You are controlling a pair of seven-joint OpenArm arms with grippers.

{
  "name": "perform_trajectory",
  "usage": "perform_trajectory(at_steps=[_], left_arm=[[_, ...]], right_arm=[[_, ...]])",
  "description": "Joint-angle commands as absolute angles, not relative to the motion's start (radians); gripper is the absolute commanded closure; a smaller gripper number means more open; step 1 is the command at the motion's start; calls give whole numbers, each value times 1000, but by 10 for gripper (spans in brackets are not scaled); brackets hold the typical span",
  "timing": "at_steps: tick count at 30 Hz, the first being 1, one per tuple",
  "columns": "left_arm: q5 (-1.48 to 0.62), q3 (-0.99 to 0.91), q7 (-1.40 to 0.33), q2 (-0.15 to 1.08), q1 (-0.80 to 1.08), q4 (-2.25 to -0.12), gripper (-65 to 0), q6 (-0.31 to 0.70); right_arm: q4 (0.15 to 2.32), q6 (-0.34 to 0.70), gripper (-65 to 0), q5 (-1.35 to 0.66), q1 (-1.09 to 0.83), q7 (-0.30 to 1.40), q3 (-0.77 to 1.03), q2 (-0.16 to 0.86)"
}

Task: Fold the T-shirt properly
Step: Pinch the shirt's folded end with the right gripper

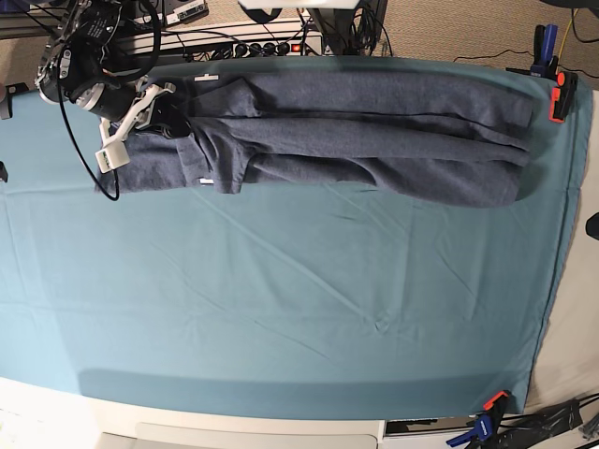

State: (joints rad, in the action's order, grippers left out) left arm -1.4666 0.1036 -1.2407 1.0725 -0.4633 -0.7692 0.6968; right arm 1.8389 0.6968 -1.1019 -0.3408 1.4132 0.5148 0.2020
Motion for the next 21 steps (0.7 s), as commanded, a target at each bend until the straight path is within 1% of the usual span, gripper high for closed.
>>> perform_trajectory(at_steps=[1, 7, 11, 21], left_arm=[[-1484, 94, -1231, 1108, -485, -777, -241, 698], [-1484, 94, -1231, 1108, -485, -777, -241, 698], [-1484, 94, -1231, 1108, -485, -777, -241, 698], [-1484, 94, -1231, 1108, -485, -777, -241, 698]], right_arm=[[1854, 698, 0, -1142, -338, 1396, 518, 216], [1854, 698, 0, -1283, -338, 1396, 518, 216], [1854, 698, 0, -1336, -338, 1396, 518, 216], [1854, 698, 0, -1347, -349, 1396, 518, 216]])
